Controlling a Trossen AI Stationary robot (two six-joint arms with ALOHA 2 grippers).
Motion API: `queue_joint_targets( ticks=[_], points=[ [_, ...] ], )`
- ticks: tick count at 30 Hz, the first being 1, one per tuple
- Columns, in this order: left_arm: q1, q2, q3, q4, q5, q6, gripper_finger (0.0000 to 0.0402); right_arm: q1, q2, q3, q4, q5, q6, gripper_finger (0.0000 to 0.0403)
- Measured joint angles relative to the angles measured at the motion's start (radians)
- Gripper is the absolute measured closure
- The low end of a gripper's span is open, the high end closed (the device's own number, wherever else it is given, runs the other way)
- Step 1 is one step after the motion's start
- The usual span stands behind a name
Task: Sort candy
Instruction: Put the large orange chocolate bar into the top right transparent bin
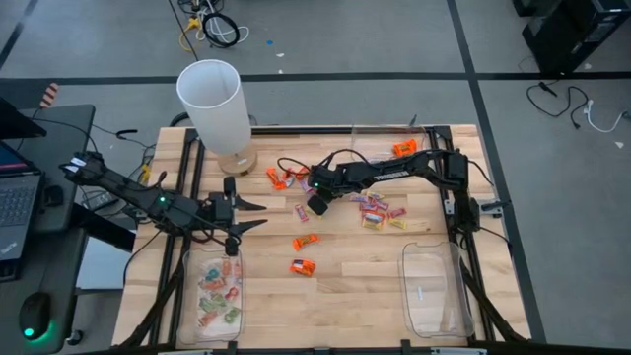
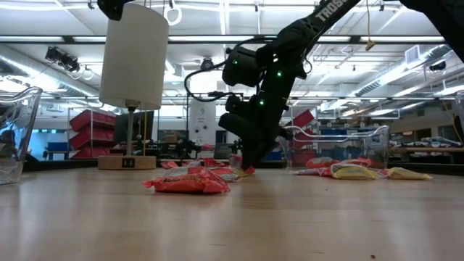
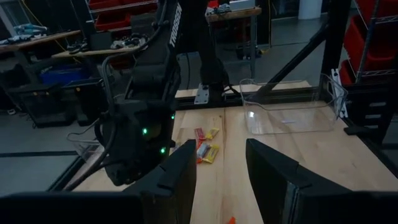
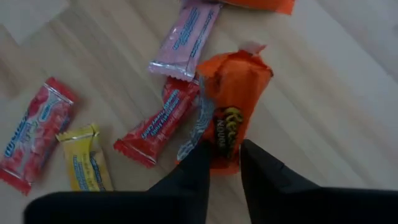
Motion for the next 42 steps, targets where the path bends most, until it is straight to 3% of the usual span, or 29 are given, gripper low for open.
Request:
queue_joint_targets(
  ticks=[5,10,13,17,23,27,33,42],
  points=[
    [0.002,0.016,-0.018,0.007,-0.004,-0.027,0.0259,0.014,-0.013,0.004,-0.005,0.0,-0.031,0.0392],
    [0.002,0.056,-0.068,0.057,-0.021,-0.064,0.0259,0.058,-0.024,0.005,-0.021,0.006,-0.057,0.0396],
    [0.003,0.086,-0.099,0.118,-0.046,-0.082,0.0259,0.107,-0.042,0.005,-0.036,0.066,-0.096,0.0401],
    [0.005,0.136,-0.124,0.196,-0.073,-0.1,0.0259,0.193,-0.069,0.005,-0.056,0.219,-0.162,0.0402],
    [0.034,0.222,-0.132,0.265,-0.076,-0.101,0.0259,0.356,-0.105,0.006,-0.052,0.637,-0.367,0.0402],
    [0.064,0.294,-0.132,0.325,-0.075,-0.101,0.0259,0.432,-0.105,0.006,0.008,0.823,-0.502,0.0403],
    [0.109,0.38,-0.132,0.409,-0.074,-0.101,0.0259,0.49,-0.105,0.006,0.059,0.989,-0.62,0.0403],
    [0.147,0.462,-0.132,0.593,-0.053,-0.069,0.0259,0.563,-0.104,0.006,0.223,1.068,-0.938,0.0403]
  ],
)
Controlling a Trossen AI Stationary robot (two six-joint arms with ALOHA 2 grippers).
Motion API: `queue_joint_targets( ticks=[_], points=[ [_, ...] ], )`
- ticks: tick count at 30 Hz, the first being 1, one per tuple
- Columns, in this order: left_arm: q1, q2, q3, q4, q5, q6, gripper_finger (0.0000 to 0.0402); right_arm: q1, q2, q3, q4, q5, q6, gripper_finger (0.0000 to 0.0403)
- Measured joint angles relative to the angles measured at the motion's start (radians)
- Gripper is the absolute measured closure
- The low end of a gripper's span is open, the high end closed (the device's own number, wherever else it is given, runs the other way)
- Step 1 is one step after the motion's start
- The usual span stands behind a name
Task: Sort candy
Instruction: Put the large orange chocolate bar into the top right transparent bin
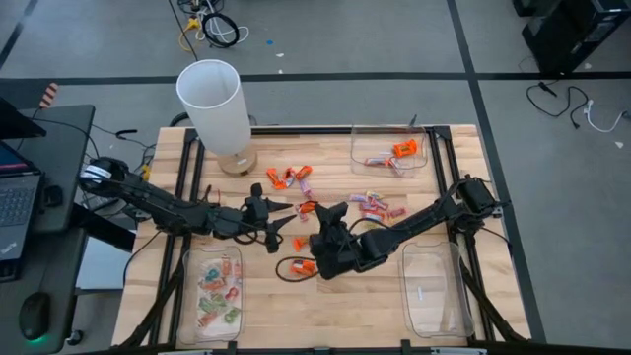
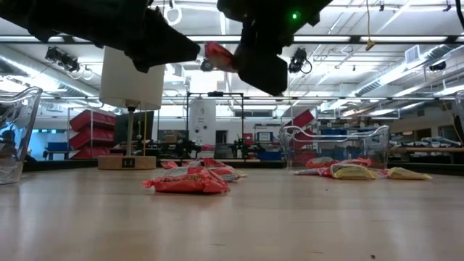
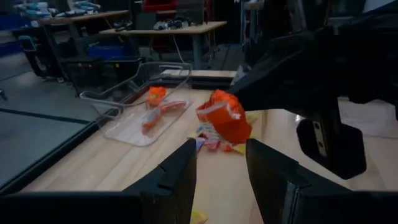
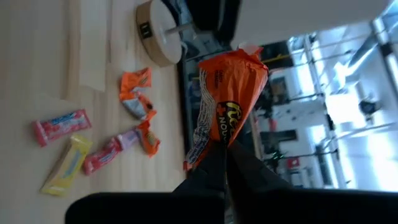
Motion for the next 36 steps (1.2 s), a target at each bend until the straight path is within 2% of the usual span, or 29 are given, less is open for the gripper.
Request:
queue_joint_targets(
  ticks=[6,13,25,29,36],
  points=[
    [0.015,0.023,0.0,0.084,0.124,0.018,0.0259,0.012,0.0,0.0,0.074,0.045,-0.151,0.0403],
    [0.033,0.023,0.0,0.101,0.127,0.013,0.0259,0.015,0.0,0.0,0.122,0.065,-0.27,0.0403],
    [0.048,0.023,0.0,0.122,0.11,-0.003,0.0262,0.026,0.0,0.0,0.126,0.064,-0.292,0.0403],
    [0.048,0.023,0.0,0.121,0.109,-0.003,0.0287,0.031,0.0,0.0,0.126,0.064,-0.292,0.0403],
    [0.047,0.022,0.0,0.105,0.11,-0.001,0.038,0.032,0.0,0.0,0.123,0.066,-0.292,0.0403]
  ],
)
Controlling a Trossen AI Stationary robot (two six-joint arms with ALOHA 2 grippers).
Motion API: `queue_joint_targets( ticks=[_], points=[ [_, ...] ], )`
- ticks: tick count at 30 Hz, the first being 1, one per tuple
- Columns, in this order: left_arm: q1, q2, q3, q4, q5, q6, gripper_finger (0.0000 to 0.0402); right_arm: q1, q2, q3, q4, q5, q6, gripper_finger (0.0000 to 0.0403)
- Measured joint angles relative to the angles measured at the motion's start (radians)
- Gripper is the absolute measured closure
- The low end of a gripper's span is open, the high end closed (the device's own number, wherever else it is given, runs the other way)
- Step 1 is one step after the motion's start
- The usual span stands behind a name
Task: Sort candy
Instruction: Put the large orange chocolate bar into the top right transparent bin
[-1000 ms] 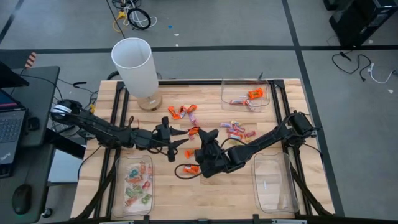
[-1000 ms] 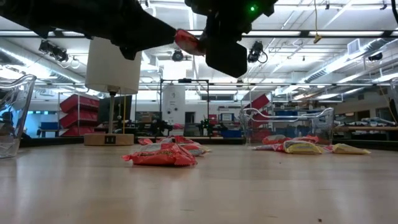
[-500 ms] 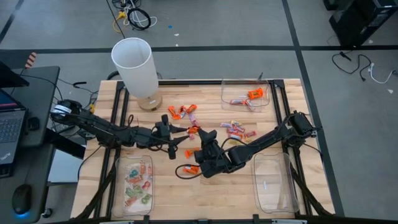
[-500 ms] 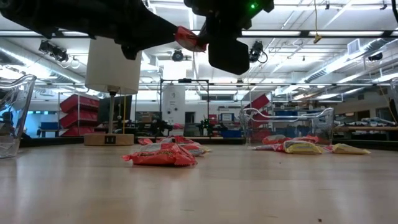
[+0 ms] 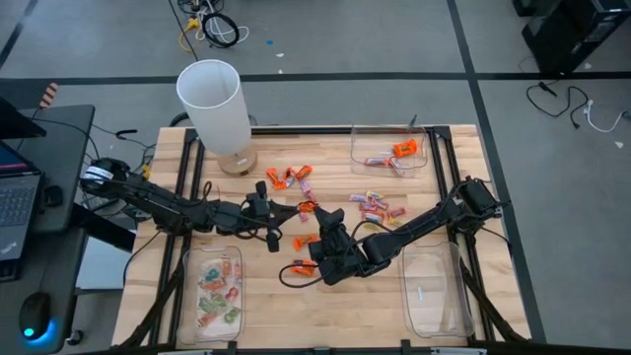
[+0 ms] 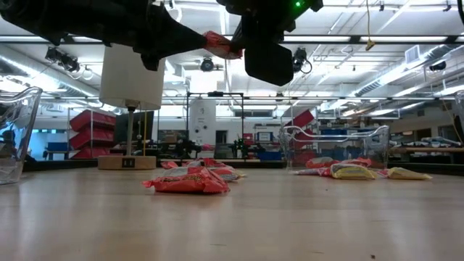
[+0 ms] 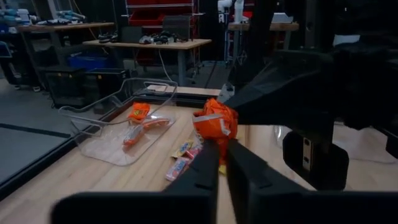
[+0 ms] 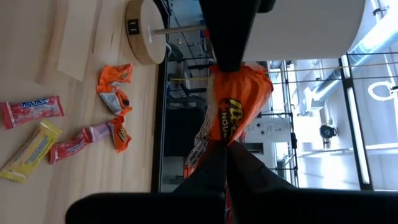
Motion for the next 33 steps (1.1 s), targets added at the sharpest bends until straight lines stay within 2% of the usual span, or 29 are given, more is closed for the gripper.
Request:
queue_joint_targets(
  ticks=[5,15,19,21,26,30,33],
  points=[
    [-0.004,0.0,0.0,-0.001,-0.02,0.038,0.0398,0.0,0.0,0.0,0.0,0.015,0.043,0.0403],
    [-0.01,0.0,0.0,0.001,-0.257,0.132,0.04,0.0,0.0,0.0,-0.031,0.016,0.344,0.0389],
    [-0.01,0.0,0.0,0.003,-0.27,0.132,0.0401,0.0,0.0,0.0,-0.067,0.017,0.435,0.0369],
    [-0.01,0.0,0.0,-0.006,-0.252,0.13,0.0401,-0.003,0.0,0.0,-0.09,-0.019,0.491,0.0362],
    [-0.025,0.0,0.0,-0.029,-0.208,0.099,0.0401,-0.007,0.001,0.0,-0.234,-0.181,0.796,0.0362],
    [-0.044,0.0,0.0,-0.081,-0.198,0.095,0.0401,-0.007,0.001,0.0,-0.479,-0.222,1.133,0.0377],
    [-0.046,0.0,0.0,-0.126,-0.114,0.086,0.0401,-0.009,0.0,0.0,-0.629,-0.308,1.355,0.0392]
  ],
)
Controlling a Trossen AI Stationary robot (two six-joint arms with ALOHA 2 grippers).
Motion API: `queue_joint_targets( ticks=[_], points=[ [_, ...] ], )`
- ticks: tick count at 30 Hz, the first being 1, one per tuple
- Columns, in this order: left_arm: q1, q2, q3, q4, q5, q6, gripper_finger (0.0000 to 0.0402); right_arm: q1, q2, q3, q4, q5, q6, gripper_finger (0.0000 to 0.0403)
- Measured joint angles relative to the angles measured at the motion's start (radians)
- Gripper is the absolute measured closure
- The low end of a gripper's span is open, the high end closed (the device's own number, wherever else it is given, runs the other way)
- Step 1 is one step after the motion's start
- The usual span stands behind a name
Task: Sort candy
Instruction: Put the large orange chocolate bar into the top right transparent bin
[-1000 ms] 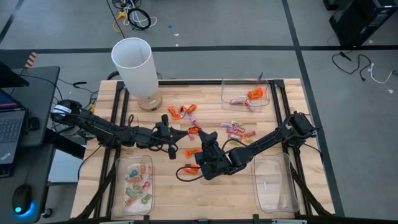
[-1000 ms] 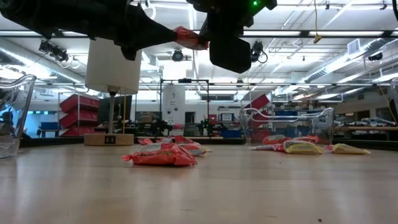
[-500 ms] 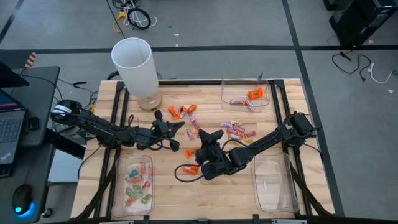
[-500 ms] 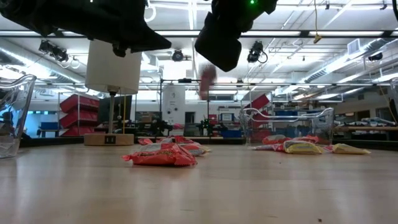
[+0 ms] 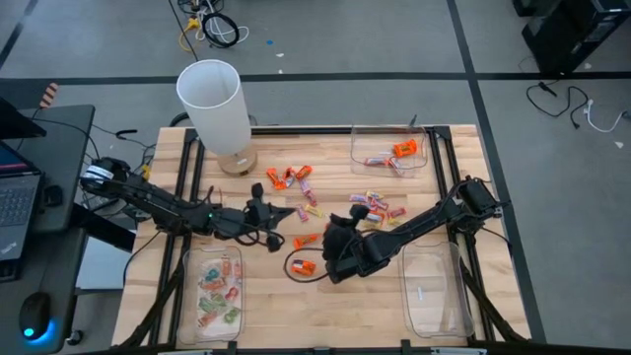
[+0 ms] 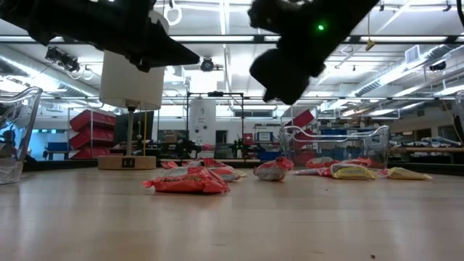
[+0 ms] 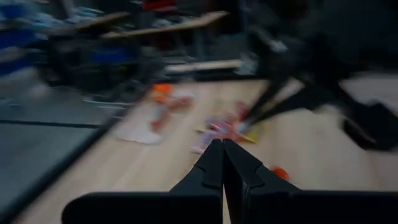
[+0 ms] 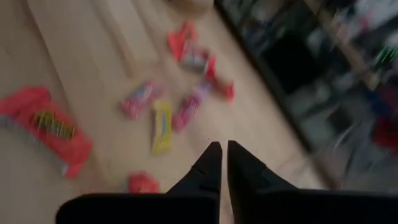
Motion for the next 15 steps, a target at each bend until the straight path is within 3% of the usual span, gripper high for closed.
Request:
queue_joint_targets(
  ticks=[6,15],
  points=[
    [0.012,0.0,0.0,-0.027,0.223,-0.046,0.0401,-0.034,-0.002,0.0,-0.027,-0.21,0.12,0.0401],
    [0.014,0.0,0.0,-0.174,0.28,-0.108,0.0401,-0.057,-0.004,-0.06,0.138,-0.405,0.147,0.0403]
  ],
)
